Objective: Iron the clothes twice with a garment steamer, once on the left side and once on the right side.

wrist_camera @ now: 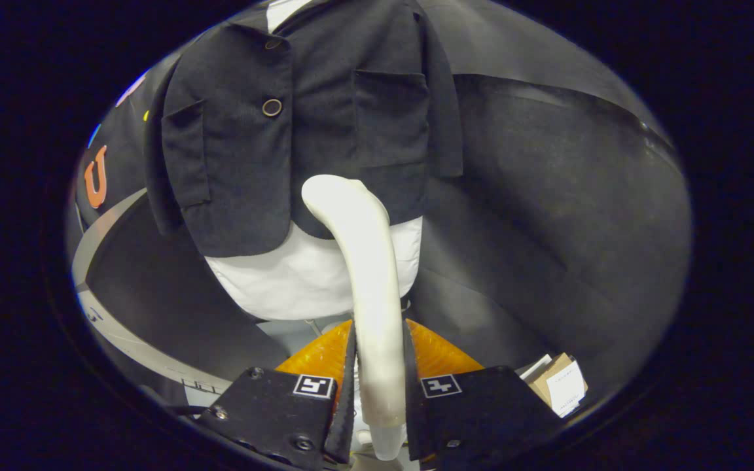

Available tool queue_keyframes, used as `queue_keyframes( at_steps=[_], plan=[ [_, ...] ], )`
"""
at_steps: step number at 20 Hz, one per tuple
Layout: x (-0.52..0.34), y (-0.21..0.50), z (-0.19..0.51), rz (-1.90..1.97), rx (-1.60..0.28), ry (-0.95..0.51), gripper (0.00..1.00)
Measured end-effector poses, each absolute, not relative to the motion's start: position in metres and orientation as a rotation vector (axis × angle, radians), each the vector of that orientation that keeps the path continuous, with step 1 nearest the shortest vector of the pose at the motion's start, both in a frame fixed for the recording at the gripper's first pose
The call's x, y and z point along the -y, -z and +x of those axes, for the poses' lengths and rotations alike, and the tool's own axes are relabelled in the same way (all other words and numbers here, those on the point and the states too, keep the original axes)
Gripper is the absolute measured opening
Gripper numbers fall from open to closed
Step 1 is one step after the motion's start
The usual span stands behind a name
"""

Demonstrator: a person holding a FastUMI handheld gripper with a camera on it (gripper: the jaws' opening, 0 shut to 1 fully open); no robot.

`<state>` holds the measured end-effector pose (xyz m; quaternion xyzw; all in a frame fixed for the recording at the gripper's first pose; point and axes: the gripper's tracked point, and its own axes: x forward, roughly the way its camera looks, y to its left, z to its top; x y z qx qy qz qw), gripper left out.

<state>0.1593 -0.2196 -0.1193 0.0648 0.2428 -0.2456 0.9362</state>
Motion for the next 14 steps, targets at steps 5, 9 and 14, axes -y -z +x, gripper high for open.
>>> queue_keyframes(
  at_steps=[5, 9, 14],
  plan=[
    [0.204, 0.089, 0.149, 0.119, -0.449, 0.430, 0.35],
    [0.172, 0.058, 0.122, 0.121, -0.374, 0.407, 0.35],
    [0.127, 0.021, 0.070, 0.142, -0.270, 0.435, 0.35]
  ],
)
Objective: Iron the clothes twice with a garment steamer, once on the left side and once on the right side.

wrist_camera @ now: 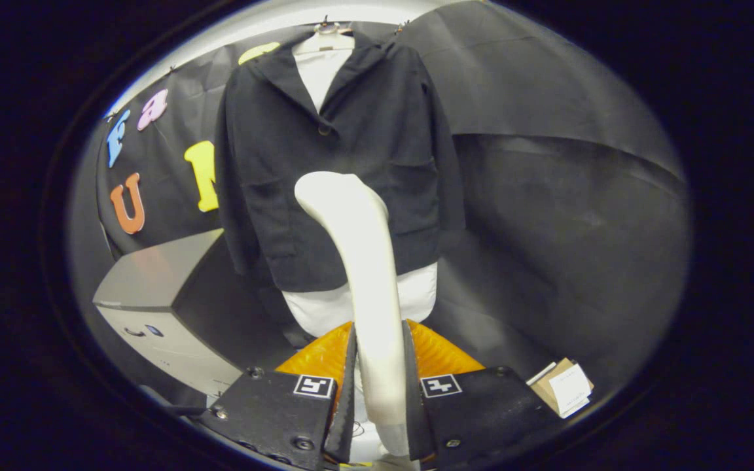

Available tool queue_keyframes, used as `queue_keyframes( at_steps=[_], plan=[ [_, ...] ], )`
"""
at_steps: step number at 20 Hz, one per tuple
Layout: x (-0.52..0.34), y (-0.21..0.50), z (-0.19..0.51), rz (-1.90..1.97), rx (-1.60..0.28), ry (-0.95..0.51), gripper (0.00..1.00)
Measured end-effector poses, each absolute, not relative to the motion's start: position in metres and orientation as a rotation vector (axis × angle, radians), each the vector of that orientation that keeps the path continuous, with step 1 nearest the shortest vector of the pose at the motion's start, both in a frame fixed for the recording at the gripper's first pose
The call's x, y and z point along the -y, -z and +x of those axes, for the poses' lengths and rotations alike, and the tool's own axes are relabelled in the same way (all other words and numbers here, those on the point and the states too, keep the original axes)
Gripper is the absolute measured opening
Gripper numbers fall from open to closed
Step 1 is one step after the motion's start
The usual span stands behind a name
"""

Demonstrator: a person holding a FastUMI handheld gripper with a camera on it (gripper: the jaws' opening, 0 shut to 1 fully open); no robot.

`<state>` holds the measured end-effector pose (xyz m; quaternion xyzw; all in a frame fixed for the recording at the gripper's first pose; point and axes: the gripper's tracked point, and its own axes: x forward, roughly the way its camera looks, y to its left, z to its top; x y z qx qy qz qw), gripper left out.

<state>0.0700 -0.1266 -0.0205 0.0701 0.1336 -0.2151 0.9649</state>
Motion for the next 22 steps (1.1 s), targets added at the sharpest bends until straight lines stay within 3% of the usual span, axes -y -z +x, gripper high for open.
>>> queue_keyframes(
  at_steps=[9, 22],
  plan=[
    [0.012, -0.026, -0.025, 0.137, -0.088, 0.399, 0.35],
    [-0.059, -0.033, -0.068, 0.079, -0.084, 0.311, 0.35]
  ],
)
